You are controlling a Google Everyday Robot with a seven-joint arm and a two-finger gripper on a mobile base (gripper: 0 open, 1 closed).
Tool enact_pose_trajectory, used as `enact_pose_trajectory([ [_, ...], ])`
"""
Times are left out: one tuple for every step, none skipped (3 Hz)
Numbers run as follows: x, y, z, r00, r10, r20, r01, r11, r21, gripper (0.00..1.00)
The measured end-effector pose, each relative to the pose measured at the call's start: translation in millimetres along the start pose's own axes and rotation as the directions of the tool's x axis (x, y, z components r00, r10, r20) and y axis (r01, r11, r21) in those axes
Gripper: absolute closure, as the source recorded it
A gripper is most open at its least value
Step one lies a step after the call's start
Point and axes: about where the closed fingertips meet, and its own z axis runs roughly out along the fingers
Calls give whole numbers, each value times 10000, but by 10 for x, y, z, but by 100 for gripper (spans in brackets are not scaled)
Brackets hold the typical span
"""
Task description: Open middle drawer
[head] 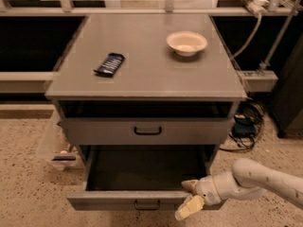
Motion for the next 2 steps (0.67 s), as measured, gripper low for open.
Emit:
enact_pose_trajectory([
  [-8,8,-7,10000,2,0,-2,10000,1,0],
  [106,243,-95,9998,178,0,-178,9988,446,0],
])
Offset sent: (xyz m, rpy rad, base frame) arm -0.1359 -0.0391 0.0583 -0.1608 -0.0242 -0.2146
